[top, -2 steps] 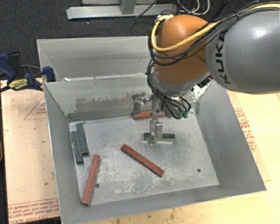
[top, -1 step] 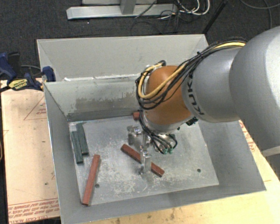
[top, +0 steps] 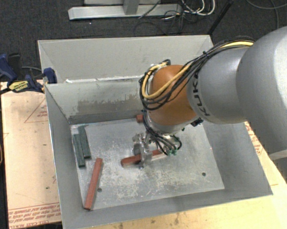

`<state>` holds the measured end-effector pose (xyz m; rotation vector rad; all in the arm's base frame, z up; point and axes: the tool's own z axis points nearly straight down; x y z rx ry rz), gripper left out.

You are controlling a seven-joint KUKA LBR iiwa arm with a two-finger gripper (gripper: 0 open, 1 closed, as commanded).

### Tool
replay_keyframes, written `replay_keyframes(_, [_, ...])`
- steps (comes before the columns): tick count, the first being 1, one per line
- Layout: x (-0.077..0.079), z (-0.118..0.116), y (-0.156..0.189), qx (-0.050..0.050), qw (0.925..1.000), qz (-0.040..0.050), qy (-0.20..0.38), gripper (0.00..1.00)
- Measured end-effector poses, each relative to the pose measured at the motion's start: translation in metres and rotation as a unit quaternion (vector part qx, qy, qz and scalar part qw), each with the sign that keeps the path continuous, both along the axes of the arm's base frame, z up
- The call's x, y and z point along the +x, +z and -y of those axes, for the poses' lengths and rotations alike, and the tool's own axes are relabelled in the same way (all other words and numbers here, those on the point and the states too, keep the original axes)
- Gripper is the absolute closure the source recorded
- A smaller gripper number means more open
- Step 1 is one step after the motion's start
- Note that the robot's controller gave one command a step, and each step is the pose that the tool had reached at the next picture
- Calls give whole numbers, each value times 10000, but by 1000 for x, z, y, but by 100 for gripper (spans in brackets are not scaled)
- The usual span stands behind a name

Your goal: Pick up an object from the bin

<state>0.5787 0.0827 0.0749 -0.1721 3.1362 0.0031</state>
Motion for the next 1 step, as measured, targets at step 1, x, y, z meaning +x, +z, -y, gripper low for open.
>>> replay_keyframes(1, [-1, -8, 125, 2, 10000, 52, 25, 100])
